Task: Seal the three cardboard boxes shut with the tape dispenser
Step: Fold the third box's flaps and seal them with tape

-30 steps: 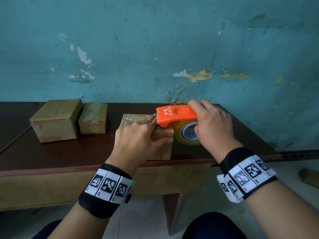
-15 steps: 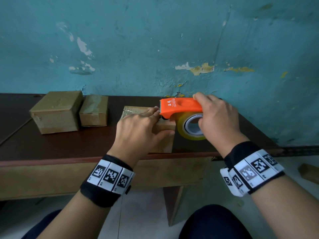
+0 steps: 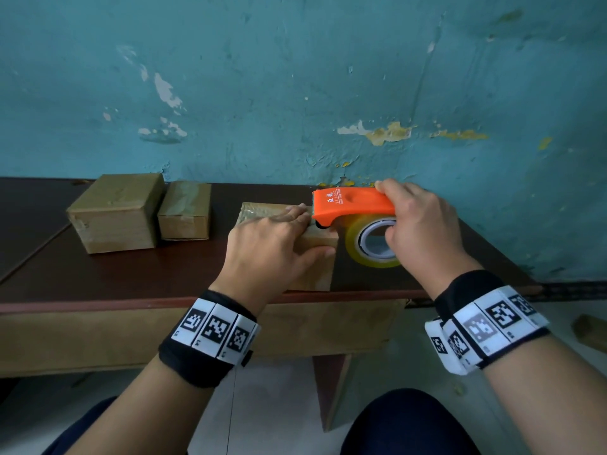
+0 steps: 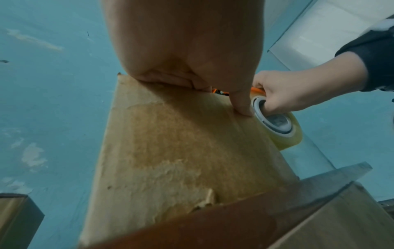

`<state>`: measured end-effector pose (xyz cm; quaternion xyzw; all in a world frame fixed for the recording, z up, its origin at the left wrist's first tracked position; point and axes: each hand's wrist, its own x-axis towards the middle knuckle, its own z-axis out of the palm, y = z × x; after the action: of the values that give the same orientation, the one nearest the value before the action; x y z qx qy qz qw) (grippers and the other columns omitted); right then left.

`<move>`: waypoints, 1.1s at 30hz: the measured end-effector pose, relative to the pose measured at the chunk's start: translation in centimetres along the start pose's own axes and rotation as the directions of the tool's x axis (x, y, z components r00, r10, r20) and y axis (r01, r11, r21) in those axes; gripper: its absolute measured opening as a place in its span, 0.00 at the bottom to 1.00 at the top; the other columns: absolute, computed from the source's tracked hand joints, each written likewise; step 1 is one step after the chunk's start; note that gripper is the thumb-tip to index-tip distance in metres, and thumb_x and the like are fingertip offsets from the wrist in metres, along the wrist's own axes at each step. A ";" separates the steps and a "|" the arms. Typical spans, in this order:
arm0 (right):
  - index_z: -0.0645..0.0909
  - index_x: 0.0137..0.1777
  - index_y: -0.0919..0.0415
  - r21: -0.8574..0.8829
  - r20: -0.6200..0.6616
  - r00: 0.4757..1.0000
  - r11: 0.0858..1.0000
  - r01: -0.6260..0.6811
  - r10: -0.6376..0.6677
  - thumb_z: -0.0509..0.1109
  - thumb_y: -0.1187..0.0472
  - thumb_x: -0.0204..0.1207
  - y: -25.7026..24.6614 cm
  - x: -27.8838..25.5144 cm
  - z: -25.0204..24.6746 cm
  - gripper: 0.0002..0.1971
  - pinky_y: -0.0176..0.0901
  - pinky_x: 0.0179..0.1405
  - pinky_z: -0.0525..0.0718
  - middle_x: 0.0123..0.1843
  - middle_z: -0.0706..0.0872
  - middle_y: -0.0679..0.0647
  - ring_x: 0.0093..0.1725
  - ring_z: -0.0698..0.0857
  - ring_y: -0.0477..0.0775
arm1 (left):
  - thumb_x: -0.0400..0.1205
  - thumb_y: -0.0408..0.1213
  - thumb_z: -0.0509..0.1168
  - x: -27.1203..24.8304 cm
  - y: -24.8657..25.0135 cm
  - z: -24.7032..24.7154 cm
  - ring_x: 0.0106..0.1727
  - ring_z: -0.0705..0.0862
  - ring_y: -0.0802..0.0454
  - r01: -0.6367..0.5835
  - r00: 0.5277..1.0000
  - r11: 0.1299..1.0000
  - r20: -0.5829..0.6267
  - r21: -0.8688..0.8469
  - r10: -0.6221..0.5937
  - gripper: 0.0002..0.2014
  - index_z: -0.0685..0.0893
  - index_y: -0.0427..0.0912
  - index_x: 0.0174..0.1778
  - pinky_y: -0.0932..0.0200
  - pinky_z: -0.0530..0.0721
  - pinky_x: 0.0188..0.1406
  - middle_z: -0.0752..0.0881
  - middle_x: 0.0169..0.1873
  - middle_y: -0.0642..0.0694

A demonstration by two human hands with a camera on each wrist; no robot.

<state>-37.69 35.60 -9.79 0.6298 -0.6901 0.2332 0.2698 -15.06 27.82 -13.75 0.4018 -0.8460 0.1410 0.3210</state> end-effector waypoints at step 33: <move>0.80 0.38 0.67 -0.321 -0.097 0.975 0.933 0.161 -0.202 0.69 0.82 0.55 -1.3 3.1 1.0 0.14 0.46 0.30 0.64 0.29 0.80 0.63 0.36 0.81 0.67 | 0.71 0.82 0.61 0.3 0.0 -0.3 0.75 0.84 0.54 0.008 0.997 0.993 0.075 -0.118 0.001 0.48 0.90 0.44 0.70 0.49 0.87 0.63 0.85 0.75 0.50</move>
<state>-36.64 32.55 -8.50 0.6242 -0.6382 0.1355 0.4297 -15.06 27.81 -13.36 0.3886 -0.8634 0.0748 0.3128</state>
